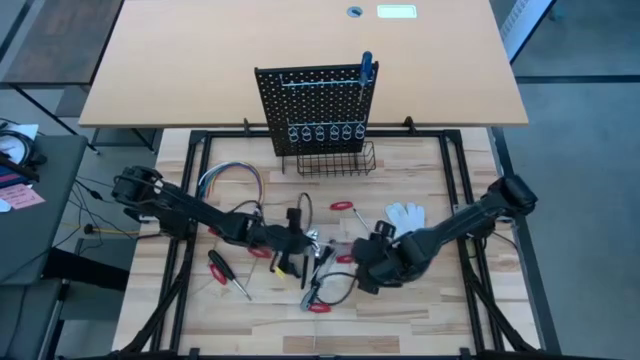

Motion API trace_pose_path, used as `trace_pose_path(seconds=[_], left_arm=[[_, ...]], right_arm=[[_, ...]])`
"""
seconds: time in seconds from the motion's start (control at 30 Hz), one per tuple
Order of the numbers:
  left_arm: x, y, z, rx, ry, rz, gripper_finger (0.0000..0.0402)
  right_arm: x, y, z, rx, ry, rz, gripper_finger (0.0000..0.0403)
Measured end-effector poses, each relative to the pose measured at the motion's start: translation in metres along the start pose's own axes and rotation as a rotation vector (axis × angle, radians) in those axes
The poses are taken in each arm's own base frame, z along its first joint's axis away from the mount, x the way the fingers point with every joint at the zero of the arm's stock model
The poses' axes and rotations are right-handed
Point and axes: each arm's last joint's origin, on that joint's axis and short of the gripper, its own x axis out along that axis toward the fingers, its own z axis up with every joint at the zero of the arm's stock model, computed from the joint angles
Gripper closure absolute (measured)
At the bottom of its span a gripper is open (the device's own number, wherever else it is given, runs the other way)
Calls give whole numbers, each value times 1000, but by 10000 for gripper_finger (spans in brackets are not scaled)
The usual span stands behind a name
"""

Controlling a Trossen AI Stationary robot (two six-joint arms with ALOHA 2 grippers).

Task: Hang tools onto peg board
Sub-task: Hang the red flathead screw on the black pegboard

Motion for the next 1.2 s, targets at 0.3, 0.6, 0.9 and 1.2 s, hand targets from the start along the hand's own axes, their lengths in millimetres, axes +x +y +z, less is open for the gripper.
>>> trace_pose_path(seconds=[0.3, 0.6, 0.9, 1.2], left_arm=[[-71, 38, -9, -219, -412, -14, 396], [-115, 43, -20, -233, -821, -99, 396], [-113, 40, -23, -229, -869, -108, 396], [-112, 40, -24, -235, -857, -108, 394]], right_arm=[[-21, 12, -50, 26, -201, -157, 201], [23, 24, -56, 12, -624, -10, 207], [8, 7, 16, -135, -1145, 29, 204], [-17, -22, 42, -168, -1365, 51, 154]])
